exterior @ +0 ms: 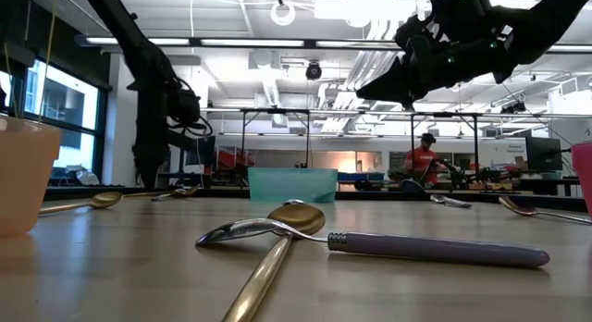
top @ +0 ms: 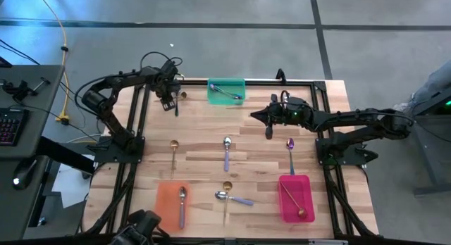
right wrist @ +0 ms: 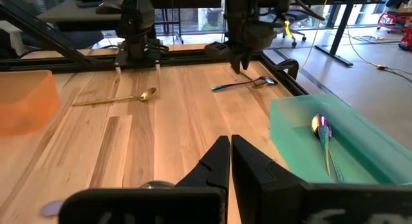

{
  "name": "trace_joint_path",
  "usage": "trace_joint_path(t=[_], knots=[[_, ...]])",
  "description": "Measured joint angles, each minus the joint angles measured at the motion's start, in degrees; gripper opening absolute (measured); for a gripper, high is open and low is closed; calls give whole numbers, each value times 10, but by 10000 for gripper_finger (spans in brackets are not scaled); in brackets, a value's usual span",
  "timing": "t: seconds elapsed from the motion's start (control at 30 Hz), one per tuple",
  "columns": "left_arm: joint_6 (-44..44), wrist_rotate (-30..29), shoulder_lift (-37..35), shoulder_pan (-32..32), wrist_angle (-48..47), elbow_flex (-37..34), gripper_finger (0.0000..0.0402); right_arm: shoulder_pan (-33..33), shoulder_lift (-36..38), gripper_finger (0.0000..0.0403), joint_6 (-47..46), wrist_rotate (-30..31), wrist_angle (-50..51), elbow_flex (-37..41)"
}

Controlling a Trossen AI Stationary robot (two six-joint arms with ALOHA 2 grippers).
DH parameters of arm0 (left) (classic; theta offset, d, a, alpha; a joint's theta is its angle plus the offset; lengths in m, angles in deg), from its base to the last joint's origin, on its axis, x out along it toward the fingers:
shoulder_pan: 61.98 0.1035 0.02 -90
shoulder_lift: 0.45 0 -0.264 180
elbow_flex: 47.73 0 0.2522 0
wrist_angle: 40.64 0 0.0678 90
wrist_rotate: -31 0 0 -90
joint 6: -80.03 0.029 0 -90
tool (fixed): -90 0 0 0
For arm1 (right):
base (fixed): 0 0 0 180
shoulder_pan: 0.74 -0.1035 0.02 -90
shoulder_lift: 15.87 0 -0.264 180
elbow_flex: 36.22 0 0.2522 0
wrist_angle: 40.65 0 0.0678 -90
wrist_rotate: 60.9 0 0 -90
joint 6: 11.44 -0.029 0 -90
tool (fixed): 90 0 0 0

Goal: Sort silverware by color (type)
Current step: Put the yellow spoon into the red bin

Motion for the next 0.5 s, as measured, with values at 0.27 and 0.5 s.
trace_joint_path(t=[0.27,0.5], knots=[[-8,-28,38,-1,15,2,138,0,0,0,-1,-1,0,0],[-8,-29,46,-3,13,1,80,0,0,0,-5,-2,0,0]])
